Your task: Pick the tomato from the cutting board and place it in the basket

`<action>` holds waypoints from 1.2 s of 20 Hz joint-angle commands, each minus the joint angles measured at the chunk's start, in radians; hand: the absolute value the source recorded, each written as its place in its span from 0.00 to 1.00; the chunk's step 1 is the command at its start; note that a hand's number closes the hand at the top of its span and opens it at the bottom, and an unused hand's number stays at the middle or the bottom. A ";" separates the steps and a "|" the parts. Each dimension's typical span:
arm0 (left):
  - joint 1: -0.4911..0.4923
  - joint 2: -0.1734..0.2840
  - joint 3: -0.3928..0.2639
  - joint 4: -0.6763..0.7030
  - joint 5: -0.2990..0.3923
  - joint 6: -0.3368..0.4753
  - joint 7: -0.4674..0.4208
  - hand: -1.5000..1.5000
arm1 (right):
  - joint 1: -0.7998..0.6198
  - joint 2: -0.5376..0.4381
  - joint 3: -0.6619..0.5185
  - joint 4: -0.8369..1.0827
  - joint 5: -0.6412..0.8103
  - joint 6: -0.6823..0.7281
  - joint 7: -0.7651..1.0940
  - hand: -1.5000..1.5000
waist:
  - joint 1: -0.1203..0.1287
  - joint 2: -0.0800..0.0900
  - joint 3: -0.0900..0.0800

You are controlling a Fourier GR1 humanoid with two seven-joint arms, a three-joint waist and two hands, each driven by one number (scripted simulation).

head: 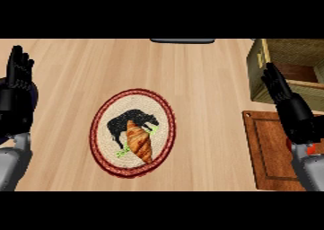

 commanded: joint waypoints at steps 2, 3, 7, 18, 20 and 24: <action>0.044 0.001 -0.004 0.033 0.044 -0.070 0.032 0.50 | -0.120 -0.034 -0.073 0.073 -0.210 0.273 -0.095 1.00 | -0.001 0.017 -0.006; 0.038 -0.002 -0.026 0.045 0.053 -0.089 0.074 0.50 | -0.142 -0.033 -0.089 0.045 -0.281 0.341 -0.114 1.00 | 0.002 0.021 -0.003; 0.070 -0.045 -0.089 0.093 0.099 -0.155 0.148 0.50 | -0.234 -0.144 0.013 -0.077 -0.183 0.572 -0.267 1.00 | 0.024 0.028 -0.004; 0.096 0.031 -0.014 0.037 0.194 -0.255 0.324 0.50 | 0.124 -0.308 -0.037 -0.239 -0.014 0.796 -0.713 0.00 | -0.045 0.002 -0.008; 0.102 0.001 -0.026 0.107 0.174 -0.282 0.259 0.50 | 0.074 -0.359 -0.071 -0.233 -0.043 0.807 -0.608 0.00 | -0.041 0.005 -0.009; 0.086 0.032 0.006 0.098 0.209 -0.295 0.297 0.50 | 0.013 -0.568 -0.147 -0.296 0.003 0.809 -0.463 0.00 | -0.049 0.000 -0.010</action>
